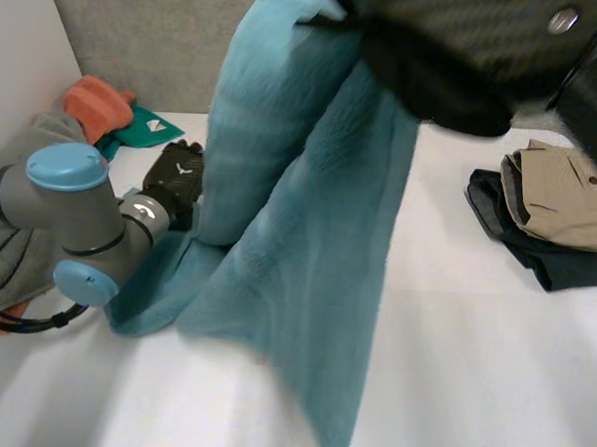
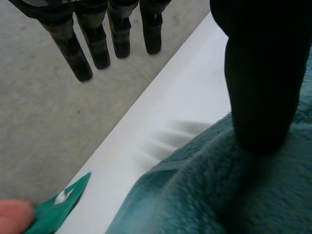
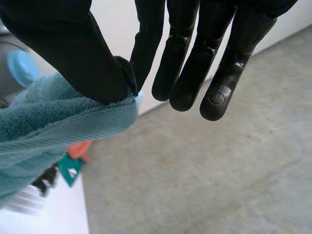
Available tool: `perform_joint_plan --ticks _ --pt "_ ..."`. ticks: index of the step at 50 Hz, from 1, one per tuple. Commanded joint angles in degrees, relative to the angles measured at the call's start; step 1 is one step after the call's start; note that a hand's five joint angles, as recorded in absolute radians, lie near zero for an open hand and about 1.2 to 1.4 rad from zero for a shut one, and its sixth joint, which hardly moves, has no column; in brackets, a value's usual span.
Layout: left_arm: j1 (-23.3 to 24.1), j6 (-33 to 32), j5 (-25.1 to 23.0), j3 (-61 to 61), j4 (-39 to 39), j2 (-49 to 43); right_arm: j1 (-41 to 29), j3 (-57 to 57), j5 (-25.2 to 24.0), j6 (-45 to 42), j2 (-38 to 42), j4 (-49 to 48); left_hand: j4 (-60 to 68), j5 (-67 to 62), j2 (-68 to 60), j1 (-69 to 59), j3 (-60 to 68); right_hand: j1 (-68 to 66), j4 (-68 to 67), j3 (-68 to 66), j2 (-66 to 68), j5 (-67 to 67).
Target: Fold the laundry.
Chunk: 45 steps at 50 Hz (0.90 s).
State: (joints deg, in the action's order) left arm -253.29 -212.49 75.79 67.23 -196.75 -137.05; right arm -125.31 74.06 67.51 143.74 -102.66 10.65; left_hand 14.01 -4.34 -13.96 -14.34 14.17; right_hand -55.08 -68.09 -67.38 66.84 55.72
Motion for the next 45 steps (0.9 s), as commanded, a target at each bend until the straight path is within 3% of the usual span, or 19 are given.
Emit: perform_joint_plan --ticks 1,3,13,16,18,22,26,28,29,30,33,38,45 --pt "-0.53 0.06 -2.49 -0.43 0.14 -0.06 7.88 -0.14 -0.54 0.31 0.35 -0.72 57.01 -56.69 -57.06 -56.68 56.85 -24.92 -11.91 -12.62 13.16 14.28" --pt "-0.71 0.06 -2.05 -0.52 0.05 0.21 9.20 -0.14 -0.54 0.57 0.62 -0.80 65.97 -65.65 -66.02 -65.64 65.81 -24.92 -11.91 -12.62 13.16 14.28" --pt "-1.68 -0.11 -0.03 -0.70 0.22 0.64 16.23 -2.95 0.96 9.97 3.87 -2.65 65.99 -65.66 -66.04 -65.66 65.83 -24.92 -11.91 -12.62 13.16 14.28" --pt "-1.68 0.24 1.29 -0.70 0.05 1.96 19.22 -4.62 3.67 13.75 5.45 -4.75 65.99 -65.66 -66.04 -65.66 65.83 -24.92 -11.91 -12.62 13.16 14.28" --pt "-2.03 0.41 2.08 -0.61 0.05 3.28 20.80 -6.45 6.83 17.34 6.85 -7.29 57.81 -57.49 -57.86 -57.48 57.66 -24.92 -11.91 -12.62 13.16 14.28" --pt "-3.08 1.20 2.87 0.70 0.57 8.19 21.16 -9.53 9.30 21.48 8.61 -9.94 54.25 -53.93 -54.30 -53.92 54.09 -24.92 -11.91 -12.62 13.16 14.28" --pt "-3.44 4.89 2.43 5.10 0.49 11.89 21.07 -11.91 9.22 22.20 10.10 -9.86 24.37 -24.05 -24.42 -24.04 24.21 -24.92 -11.91 -12.62 13.16 14.28" --pt "-3.52 6.74 2.35 6.51 0.49 12.69 21.07 -11.92 8.87 22.20 11.16 -9.68 17.74 -17.42 -17.79 -17.41 17.58 -24.92 -11.91 -12.62 13.16 14.28" --pt "-3.44 7.09 2.35 6.86 0.49 12.77 20.98 -11.74 8.69 22.20 11.69 -9.51 16.73 -16.41 -16.78 -16.40 16.58 -21.32 -8.30 -9.02 9.56 10.68" --pt "-3.44 7.35 2.43 7.04 0.49 12.77 20.90 -11.05 8.52 22.11 12.65 -8.72 14.89 -14.57 -14.94 -14.56 14.74 -8.29 4.72 4.01 -3.47 -2.35" --pt "-3.35 7.53 2.70 7.74 0.66 12.77 20.81 -9.55 8.25 22.11 13.80 -6.18 8.82 -8.50 -8.87 -8.49 8.67 0.22 13.24 12.52 -11.98 -10.86" --pt "-3.61 7.36 2.70 8.36 0.58 12.60 18.97 -5.69 8.08 20.97 20.20 1.28 8.48 -8.16 -8.53 -8.15 8.33 32.48 45.50 44.79 -44.25 -43.13" --pt "-3.61 7.18 2.61 7.48 0.58 11.55 14.57 -4.10 10.18 15.61 29.61 9.73 8.48 -8.16 -8.53 -8.15 8.33 39.95 52.96 52.25 -51.71 -50.59"
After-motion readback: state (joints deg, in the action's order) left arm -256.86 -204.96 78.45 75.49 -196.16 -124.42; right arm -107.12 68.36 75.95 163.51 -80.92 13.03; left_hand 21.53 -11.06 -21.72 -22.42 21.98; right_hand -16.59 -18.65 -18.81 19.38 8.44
